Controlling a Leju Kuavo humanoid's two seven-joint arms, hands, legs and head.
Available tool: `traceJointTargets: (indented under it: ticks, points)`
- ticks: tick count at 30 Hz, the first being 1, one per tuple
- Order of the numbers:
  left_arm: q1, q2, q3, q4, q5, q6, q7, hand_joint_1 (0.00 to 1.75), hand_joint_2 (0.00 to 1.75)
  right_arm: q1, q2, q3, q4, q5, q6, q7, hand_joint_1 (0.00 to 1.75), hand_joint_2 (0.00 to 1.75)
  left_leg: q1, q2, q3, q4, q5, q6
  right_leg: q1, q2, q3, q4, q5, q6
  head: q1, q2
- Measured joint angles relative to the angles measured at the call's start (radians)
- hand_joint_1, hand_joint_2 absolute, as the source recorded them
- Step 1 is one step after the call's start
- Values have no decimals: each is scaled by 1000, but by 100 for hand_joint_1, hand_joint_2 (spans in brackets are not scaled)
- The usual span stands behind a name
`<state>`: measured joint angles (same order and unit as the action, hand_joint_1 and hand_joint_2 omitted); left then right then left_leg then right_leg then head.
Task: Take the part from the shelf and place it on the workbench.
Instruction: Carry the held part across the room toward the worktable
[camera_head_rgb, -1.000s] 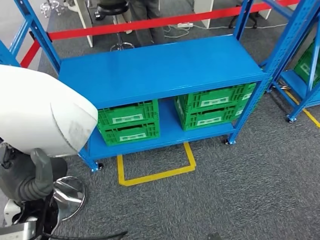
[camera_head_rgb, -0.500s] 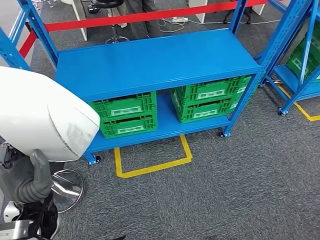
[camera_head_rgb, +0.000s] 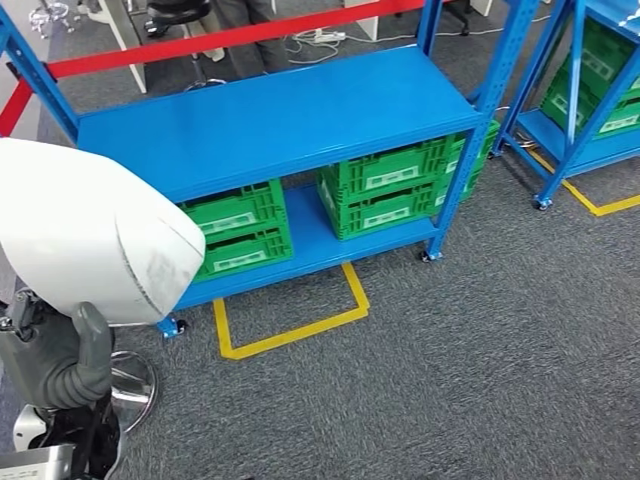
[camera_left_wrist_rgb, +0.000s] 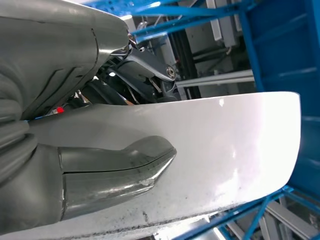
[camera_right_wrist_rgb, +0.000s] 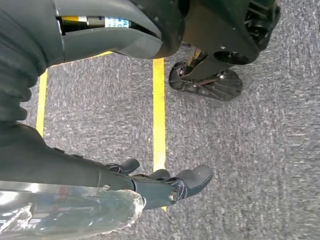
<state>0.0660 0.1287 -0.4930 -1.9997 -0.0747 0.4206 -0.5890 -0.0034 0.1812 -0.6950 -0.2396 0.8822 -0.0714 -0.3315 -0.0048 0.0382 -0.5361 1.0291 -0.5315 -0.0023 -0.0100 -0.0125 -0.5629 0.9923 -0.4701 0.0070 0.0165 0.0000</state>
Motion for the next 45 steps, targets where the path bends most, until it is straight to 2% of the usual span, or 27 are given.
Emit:
traceJointTargets:
  ticks: [3,4,5,7,9,11,13,15,18,19,20,21,22,24,26,28,30,32,34,35,36,37,39,40,41,43,45]
  points:
    - [5,4,0,1,-7,-5,0,175,175,0,0,0,0,-1,1,0,0,175,3,-24,-84,184,-94,-4,5,18,-8,0,5,-10,-3,0]
    - [7,5,0,1,-8,-6,0,175,175,1,0,0,0,-1,1,0,0,175,2,-26,-104,225,-102,-2,7,25,-10,0,6,-12,-3,0]
    - [9,6,0,1,-9,-7,1,175,175,2,0,0,0,-2,1,0,0,175,2,-27,-108,232,-91,2,10,32,-11,1,7,-14,-3,0]
    - [11,8,1,2,-11,-7,1,175,175,3,0,0,0,-2,1,0,0,175,-1,-38,-69,148,-22,16,14,48,-10,1,9,-15,-3,0]
    - [12,10,3,2,-14,-7,1,175,175,3,1,0,0,-3,2,0,0,175,-4,-71,-17,33,36,30,16,63,-13,3,12,-11,-3,0]
    - [14,11,5,2,-17,-7,1,175,175,1,2,0,0,-5,2,-1,0,175,-6,-88,4,-22,44,35,16,76,-25,6,18,-3,-3,0]
    - [17,11,5,1,-18,-6,1,175,175,5,2,0,0,-7,2,-1,0,175,-4,-75,5,-38,44,36,15,85,-36,8,22,8,-3,0]
    - [20,11,7,1,-18,-7,1,175,175,9,2,-1,0,-10,1,-2,0,175,0,-58,7,-50,52,40,16,67,-56,43,-5,18,1,0]
    - [29,10,10,1,-19,-9,1,175,175,10,2,-1,0,-14,0,-2,0,175,-2,-25,5,-54,56,44,12,29,-137,225,-103,33,7,0]
    - [32,10,11,1,-19,-10,1,175,175,11,2,-1,0,-15,0,-1,0,175,-3,-13,4,-54,56,44,10,25,-157,275,-121,37,7,0]
    - [33,10,11,1,-19,-10,1,175,175,12,2,-2,0,-16,0,-1,0,175,-3,-1,3,-53,56,44,9,22,-159,290,-121,40,7,0]
    - [33,10,12,1,-20,-10,1,175,175,14,2,-2,0,-16,1,-1,0,175,-3,10,4,-53,56,44,8,18,-140,265,-102,42,8,0]
    - [34,10,12,1,-20,-11,1,175,175,16,2,-3,-1,-17,1,0,0,175,-3,20,5,-53,55,43,7,7,-102,203,-72,42,8,0]
    - [34,10,12,1,-20,-12,1,175,175,16,2,-3,-2,-18,2,1,0,175,-7,39,7,-51,52,37,10,-36,-19,61,-27,38,8,0]
    - [36,9,14,0,-24,-16,1,175,175,14,3,-3,-4,-18,5,3,0,175,-14,56,7,-47,49,29,14,-58,15,0,-17,25,7,0]
    - [36,9,15,0,-30,-21,2,175,175,18,4,-3,-7,-18,10,6,0,175,-15,69,7,-43,46,21,14,-38,13,-3,-13,10,6,0]
    - [37,8,17,0,-35,-23,4,175,175,24,4,-4,-10,-18,15,7,0,175,-10,39,-2,-15,20,10,10,-18,11,-5,-7,-2,4,0]
    - [40,8,20,0,-37,-25,6,175,175,23,5,-4,-14,-19,17,8,0,175,-3,-11,-45,88,-45,0,8,3,8,-6,-2,-12,2,0]
    - [44,8,21,0,-37,-27,8,175,175,22,6,-4,-17,-19,19,8,0,175,1,-28,-103,219,-102,-3,9,28,5,-6,0,-16,2,0]
    - [45,8,21,0,-37,-28,9,175,175,23,6,-4,-18,-19,19,8,0,175,2,-29,-118,251,-105,-3,10,41,4,-5,1,-17,2,0]
    - [46,8,21,0,-37,-30,11,175,175,24,5,-4,-18,-19,20,8,0,175,2,-30,-115,245,-86,-2,10,54,4,-5,2,-16,2,0]
    - [46,8,21,0,-37,-33,13,175,175,26,6,-4,-19,-19,21,8,0,175,4,-36,-94,199,-50,0,10,67,5,-4,3,-15,2,0]
    - [46,8,22,0,-36,-39,15,175,175,25,7,-4,-21,-19,23,8,0,175,9,-78,-32,66,21,5,10,93,3,1,4,-11,2,0]
    - [46,8,22,0,-36,-42,15,175,175,24,8,-4,-23,-19,23,8,0,175,12,-99,-10,13,39,6,11,105,-2,4,6,-7,2,0]
    - [46,8,22,0,-36,-44,15,175,175,23,8,-4,-24,-19,24,8,0,175,13,-114,0,-14,43,8,10,115,-9,6,9,-1,2,0]
    - [46,7,22,0,-36,-46,15,175,175,25,8,-4,-25,-19,24,8,0,175,11,-106,1,-27,40,13,7,135,-23,6,16,13,3,0]
    - [46,5,22,-1,-36,-49,15,175,175,31,8,-4,-25,-18,24,8,0,175,11,-82,1,-35,47,24,7,110,-39,20,5,22,5,0]
